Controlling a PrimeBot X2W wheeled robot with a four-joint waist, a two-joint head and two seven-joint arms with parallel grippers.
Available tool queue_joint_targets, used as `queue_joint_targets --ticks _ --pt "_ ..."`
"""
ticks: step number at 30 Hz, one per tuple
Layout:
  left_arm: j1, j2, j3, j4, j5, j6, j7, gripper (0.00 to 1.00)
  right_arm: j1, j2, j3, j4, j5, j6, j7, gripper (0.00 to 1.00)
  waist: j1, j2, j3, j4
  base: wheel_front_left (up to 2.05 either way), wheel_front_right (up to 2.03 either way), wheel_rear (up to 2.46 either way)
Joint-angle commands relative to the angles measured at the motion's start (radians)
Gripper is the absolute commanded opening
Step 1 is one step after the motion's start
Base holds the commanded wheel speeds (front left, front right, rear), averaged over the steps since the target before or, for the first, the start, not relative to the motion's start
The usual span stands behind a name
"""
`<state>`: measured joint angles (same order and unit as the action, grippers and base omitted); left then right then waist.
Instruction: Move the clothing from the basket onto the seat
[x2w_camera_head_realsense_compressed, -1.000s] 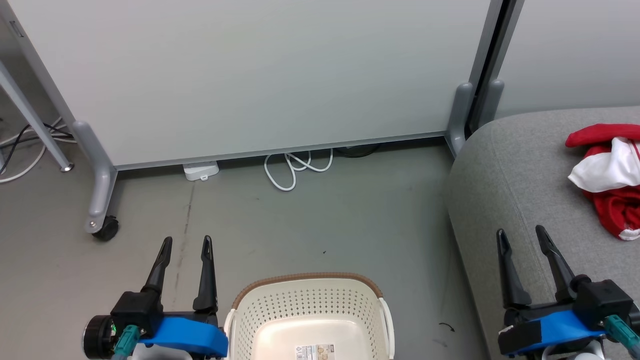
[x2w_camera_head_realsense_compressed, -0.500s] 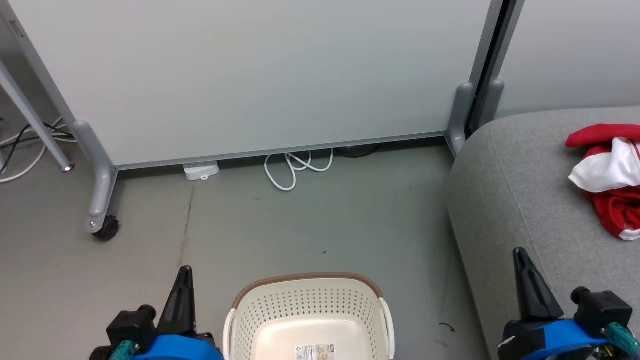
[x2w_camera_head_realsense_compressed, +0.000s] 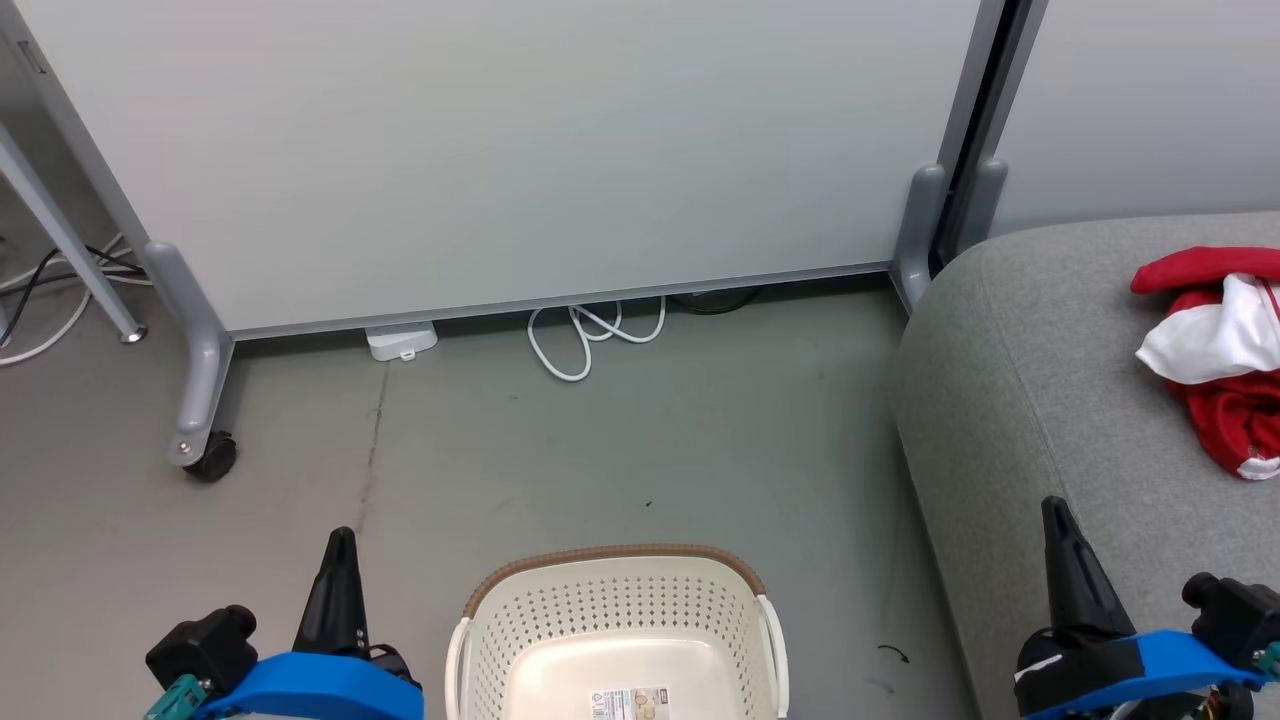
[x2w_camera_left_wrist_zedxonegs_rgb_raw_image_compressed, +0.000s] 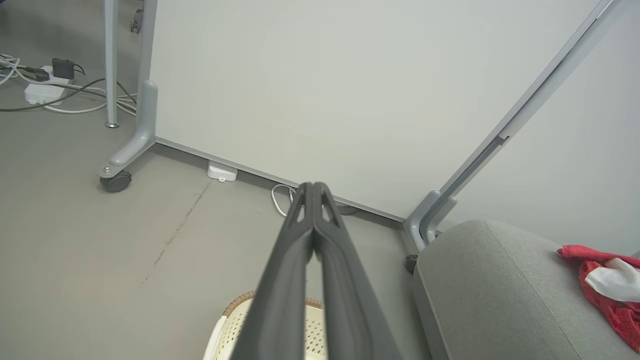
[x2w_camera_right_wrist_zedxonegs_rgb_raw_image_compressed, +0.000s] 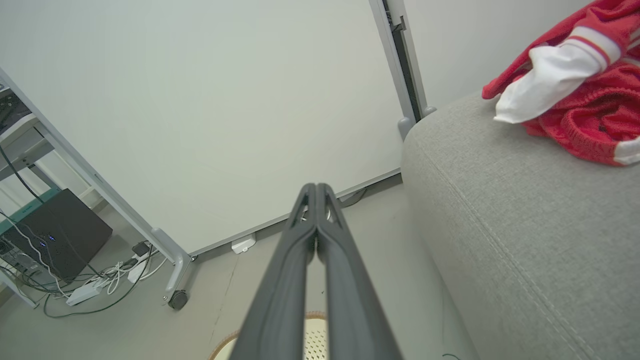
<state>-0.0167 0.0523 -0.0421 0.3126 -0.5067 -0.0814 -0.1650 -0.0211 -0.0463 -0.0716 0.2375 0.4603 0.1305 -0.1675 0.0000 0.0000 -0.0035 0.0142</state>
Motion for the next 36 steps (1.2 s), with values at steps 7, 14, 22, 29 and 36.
queue_joint_targets --ticks 7,14,22,29,36 --pt "-0.038 0.001 0.023 -0.024 -0.132 -0.01 0.032 0.0 -0.035 -0.004 -0.007 -0.014 0.139 0.0 0.031 0.0 0.0 0.0 0.0 -0.001 0.0 0.0 0.0" --pt "-0.046 0.001 0.037 -0.029 -0.235 -0.015 0.058 0.0 -0.043 -0.004 -0.01 -0.012 0.246 0.0 0.058 0.0 0.0 0.0 0.001 -0.002 0.0 0.0 0.0" --pt "-0.053 0.0 0.053 -0.035 -0.344 -0.019 0.086 0.0 -0.049 -0.004 -0.015 -0.01 0.36 0.0 0.086 0.0 0.0 0.0 0.001 -0.003 0.0 0.0 0.0" --pt "-0.058 0.0 0.065 -0.039 -0.433 -0.023 0.109 0.0 -0.055 -0.004 -0.018 -0.008 0.452 0.0 0.109 0.0 0.0 0.0 0.002 -0.004 0.0 0.0 0.0" --pt "-0.065 0.0 0.077 -0.043 -0.515 -0.026 0.13 0.0 -0.061 -0.005 -0.021 -0.006 0.538 0.0 0.131 0.0 0.0 0.0 0.002 -0.005 0.0 0.0 0.0"
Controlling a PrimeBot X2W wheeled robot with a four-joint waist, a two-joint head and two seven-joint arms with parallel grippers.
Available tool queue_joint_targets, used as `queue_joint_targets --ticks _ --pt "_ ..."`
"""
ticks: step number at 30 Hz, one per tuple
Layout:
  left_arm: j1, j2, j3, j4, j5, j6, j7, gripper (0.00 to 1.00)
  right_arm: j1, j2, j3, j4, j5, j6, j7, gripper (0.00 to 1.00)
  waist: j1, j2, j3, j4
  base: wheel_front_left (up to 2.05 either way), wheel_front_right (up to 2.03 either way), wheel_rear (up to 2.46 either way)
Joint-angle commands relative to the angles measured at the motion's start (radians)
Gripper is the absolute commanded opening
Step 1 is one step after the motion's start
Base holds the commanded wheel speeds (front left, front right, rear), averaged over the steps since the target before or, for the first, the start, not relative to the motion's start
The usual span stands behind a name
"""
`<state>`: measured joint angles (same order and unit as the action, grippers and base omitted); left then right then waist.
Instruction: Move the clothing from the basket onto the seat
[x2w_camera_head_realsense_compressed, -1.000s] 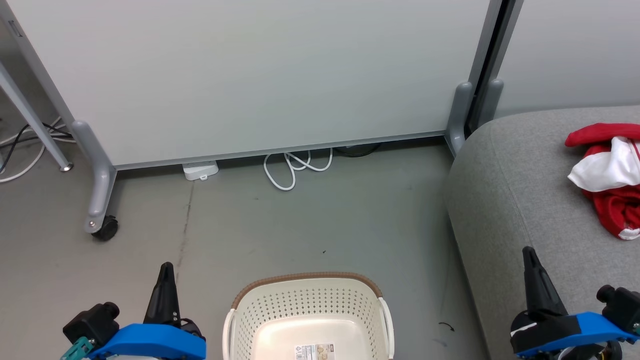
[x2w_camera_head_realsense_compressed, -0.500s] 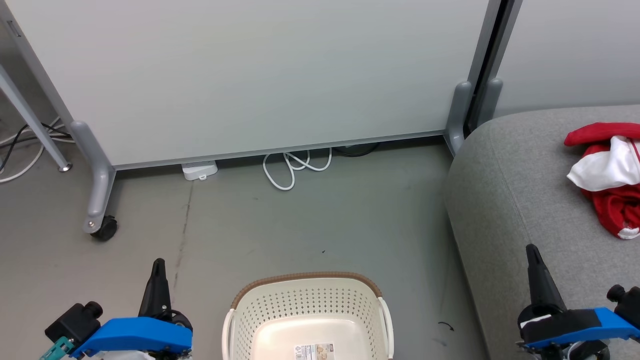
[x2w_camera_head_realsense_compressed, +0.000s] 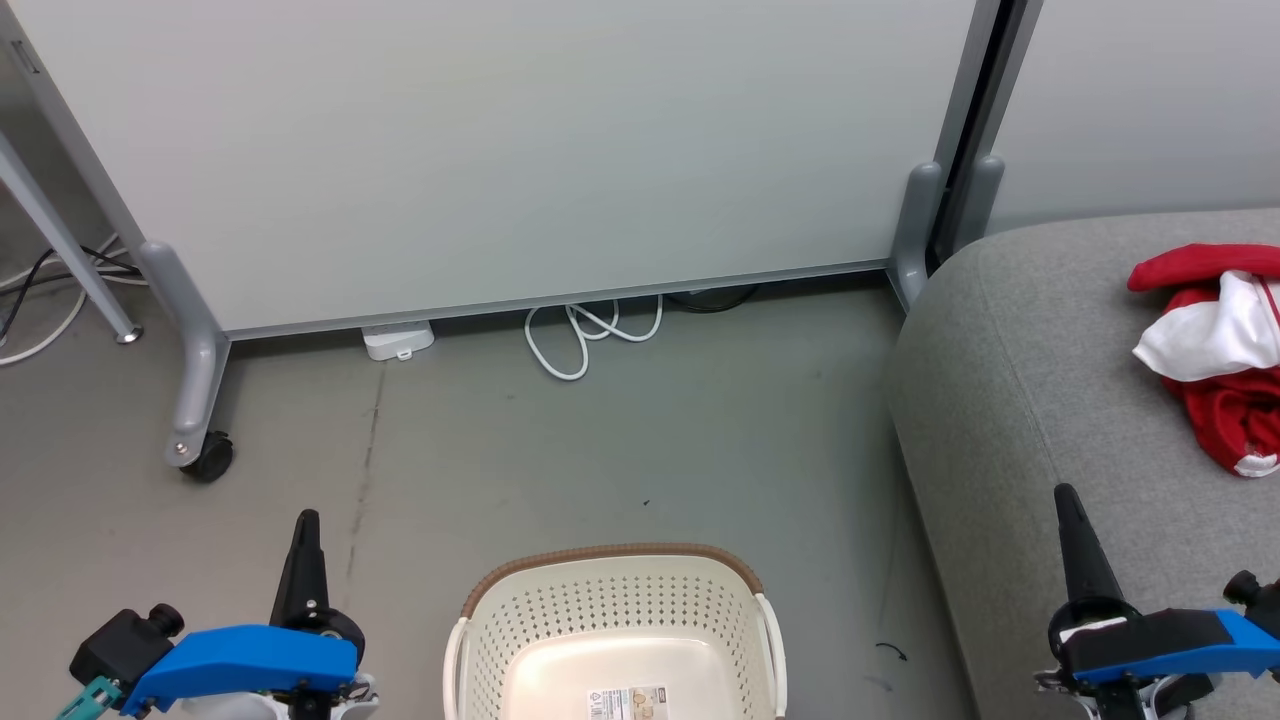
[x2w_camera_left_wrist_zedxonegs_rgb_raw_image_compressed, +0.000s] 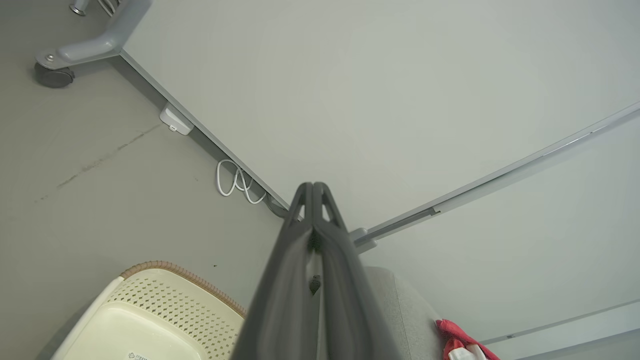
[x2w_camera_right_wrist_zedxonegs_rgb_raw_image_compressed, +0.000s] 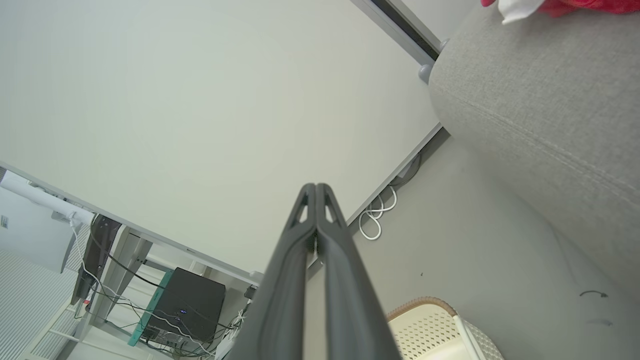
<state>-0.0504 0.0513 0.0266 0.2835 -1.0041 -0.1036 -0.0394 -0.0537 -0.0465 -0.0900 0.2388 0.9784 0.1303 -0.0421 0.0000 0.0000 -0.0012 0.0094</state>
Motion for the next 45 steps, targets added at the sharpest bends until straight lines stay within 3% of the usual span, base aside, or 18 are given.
queue_joint_targets --ticks 1,45 --pt "-0.031 0.001 0.01 -0.015 -0.029 -0.005 0.007 0.0 -0.029 -0.004 -0.003 -0.007 0.032 0.0 0.008 0.0 0.0 0.0 0.0 0.0 0.0 0.0 0.0" --pt "-0.055 -0.001 0.067 -0.033 -0.434 -0.023 0.111 0.0 -0.051 -0.006 -0.019 0.002 0.452 0.001 0.113 0.0 0.0 0.0 0.003 -0.006 0.0 0.0 0.0"
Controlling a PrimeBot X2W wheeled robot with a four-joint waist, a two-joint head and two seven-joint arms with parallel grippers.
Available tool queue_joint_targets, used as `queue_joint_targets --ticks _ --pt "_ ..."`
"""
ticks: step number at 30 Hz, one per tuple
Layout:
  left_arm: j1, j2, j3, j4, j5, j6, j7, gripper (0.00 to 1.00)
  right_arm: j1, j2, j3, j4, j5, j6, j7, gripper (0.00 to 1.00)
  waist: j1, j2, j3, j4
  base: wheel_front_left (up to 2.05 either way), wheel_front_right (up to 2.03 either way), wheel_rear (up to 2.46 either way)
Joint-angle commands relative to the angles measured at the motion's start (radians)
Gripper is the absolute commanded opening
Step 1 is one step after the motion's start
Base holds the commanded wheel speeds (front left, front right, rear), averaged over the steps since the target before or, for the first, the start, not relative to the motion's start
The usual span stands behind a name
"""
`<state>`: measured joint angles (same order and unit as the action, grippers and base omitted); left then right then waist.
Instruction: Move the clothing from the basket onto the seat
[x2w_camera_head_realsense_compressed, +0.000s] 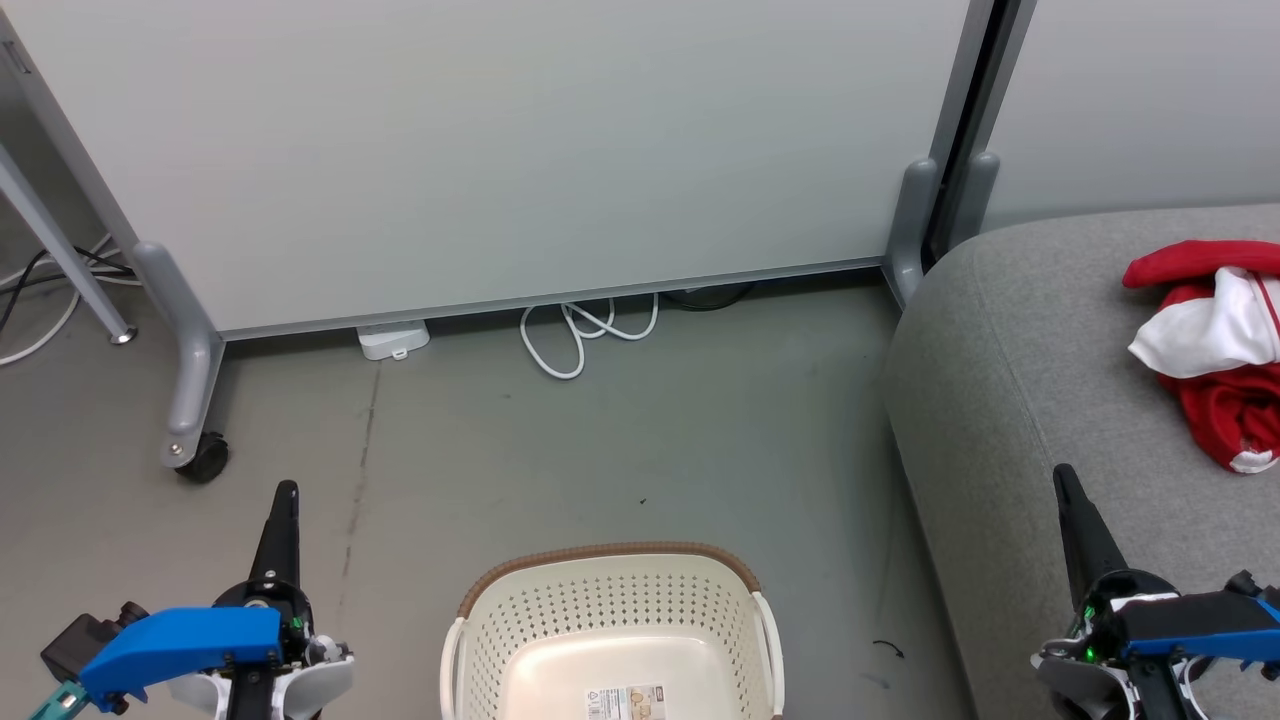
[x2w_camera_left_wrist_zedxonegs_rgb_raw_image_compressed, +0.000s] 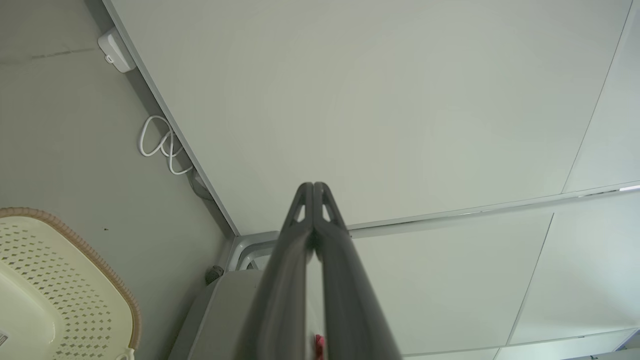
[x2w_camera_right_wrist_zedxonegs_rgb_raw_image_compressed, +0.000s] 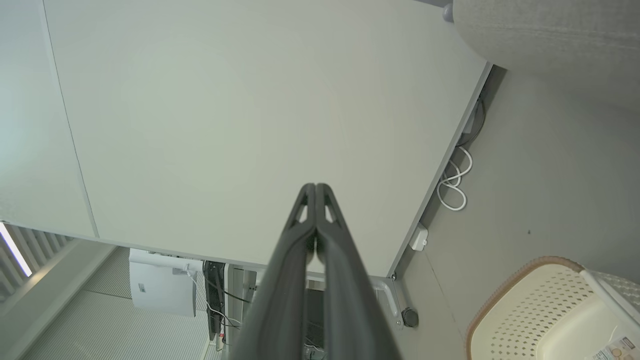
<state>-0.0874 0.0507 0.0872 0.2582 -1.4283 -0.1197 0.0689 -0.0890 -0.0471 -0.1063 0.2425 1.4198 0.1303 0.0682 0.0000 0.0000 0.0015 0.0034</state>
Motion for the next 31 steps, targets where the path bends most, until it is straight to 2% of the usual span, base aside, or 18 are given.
queue_joint_targets --ticks 1,25,31 --pt "-0.019 0.0 0.007 -0.008 -0.017 -0.007 0.005 0.0 -0.016 -0.005 -0.003 -0.001 0.019 0.001 0.005 0.0 0.0 0.0 0.0 0.0 0.0 0.0 0.0" --pt "-0.028 -0.001 0.03 -0.015 -0.187 -0.015 0.049 0.0 -0.026 -0.005 -0.009 0.003 0.196 0.001 0.05 0.0 0.0 0.0 0.002 -0.003 0.0 0.0 0.0" --pt "-0.026 -0.001 0.03 -0.015 -0.185 -0.013 0.049 0.0 -0.025 -0.005 -0.009 0.003 0.194 0.001 0.05 0.0 0.0 0.0 0.002 -0.003 0.0 0.0 0.0"
